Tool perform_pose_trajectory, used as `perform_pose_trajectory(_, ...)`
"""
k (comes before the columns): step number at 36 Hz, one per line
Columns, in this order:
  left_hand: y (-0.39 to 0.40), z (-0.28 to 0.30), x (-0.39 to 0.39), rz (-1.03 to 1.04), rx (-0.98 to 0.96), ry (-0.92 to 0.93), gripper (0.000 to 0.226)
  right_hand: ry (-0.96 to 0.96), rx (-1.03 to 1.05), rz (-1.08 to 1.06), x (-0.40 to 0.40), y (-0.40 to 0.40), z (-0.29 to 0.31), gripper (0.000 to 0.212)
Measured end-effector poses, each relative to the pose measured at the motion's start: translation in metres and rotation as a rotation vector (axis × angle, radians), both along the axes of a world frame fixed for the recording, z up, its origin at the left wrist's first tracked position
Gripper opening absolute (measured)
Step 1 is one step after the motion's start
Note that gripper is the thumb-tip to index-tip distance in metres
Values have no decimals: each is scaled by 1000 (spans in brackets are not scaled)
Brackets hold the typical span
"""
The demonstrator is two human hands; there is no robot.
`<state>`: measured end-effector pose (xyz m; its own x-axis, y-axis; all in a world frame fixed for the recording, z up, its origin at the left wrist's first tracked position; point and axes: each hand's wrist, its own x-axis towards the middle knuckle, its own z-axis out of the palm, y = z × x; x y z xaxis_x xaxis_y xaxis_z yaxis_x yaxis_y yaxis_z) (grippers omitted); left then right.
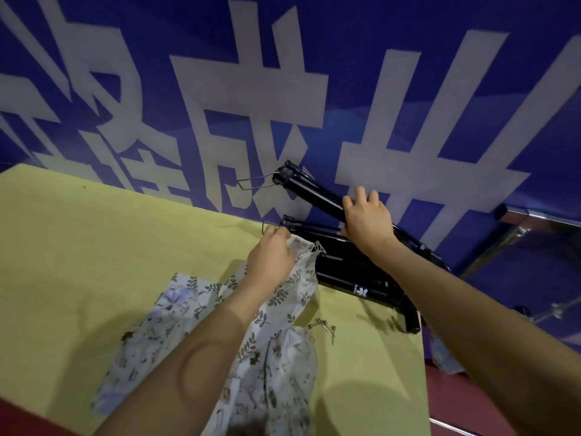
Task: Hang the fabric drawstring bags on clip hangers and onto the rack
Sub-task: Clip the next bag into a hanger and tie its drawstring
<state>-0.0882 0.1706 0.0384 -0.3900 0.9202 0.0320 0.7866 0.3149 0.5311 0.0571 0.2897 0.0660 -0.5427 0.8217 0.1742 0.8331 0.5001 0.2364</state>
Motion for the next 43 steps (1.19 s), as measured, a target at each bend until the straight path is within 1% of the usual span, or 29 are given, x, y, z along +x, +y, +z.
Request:
perform_pose_trajectory(4, -19, 11, -2, 5, 39, -10, 33, 86, -71, -39, 7, -27, 9, 45)
perform_pose_trajectory(6, -29, 15, -3, 7, 64, -25, 33, 107, -47, -31, 13, -41, 12, 43)
perform_pose_trajectory(8, -39, 18, -4, 24, 94, -41, 38, 130, -25, -25, 19, -54, 13, 51)
perform_pose_trajectory(10, -48, 21, -3, 56, 139, -85, 52, 151, -57, -38, 22, -67, 16, 62)
perform_pose_trajectory(11, -50, 21, -3, 79, 157, -118, 62, 162, -83, -47, 23, -71, 16, 63)
perform_pose_trajectory(14, -61, 27, -4, 135, 174, -181, 85, 207, -156, -79, 29, -88, 18, 54)
perform_pose_trajectory(16, -66, 30, -7, 149, 179, -173, 93, 230, -175, -99, 33, -99, 19, 54)
perform_pose_trajectory(18, -70, 33, -10, 134, 142, -139, 90, 236, -183, -107, 35, -108, 19, 51)
perform_pose_trajectory(21, -76, 37, -9, 81, 71, -69, 69, 272, -197, -108, 38, -116, 21, 46)
perform_pose_trajectory(24, -80, 38, -5, 34, 58, -57, 60, 333, -218, -126, 38, -121, 23, 45)
perform_pose_trajectory(27, -83, 36, 2, -63, 89, -110, 64, 395, -233, -101, 36, -126, 22, 39)
perform_pose_trajectory(29, -82, 38, 6, -118, 99, -114, 67, 423, -251, -72, 34, -128, 22, 39)
perform_pose_trajectory(33, -78, 44, 13, -143, 72, -128, 60, 428, -292, -21, 34, -133, 20, 38)
perform_pose_trajectory(38, -82, 43, 15, -294, -14, -136, 55, 417, -345, 21, 37, -135, 15, 41)
perform_pose_trajectory(41, -82, 40, 18, -279, -4, -146, 56, 430, -364, 11, 38, -135, 11, 41)
perform_pose_trajectory(43, -82, 41, 21, -209, 7, -130, 57, 452, -369, 13, 39, -133, 9, 41)
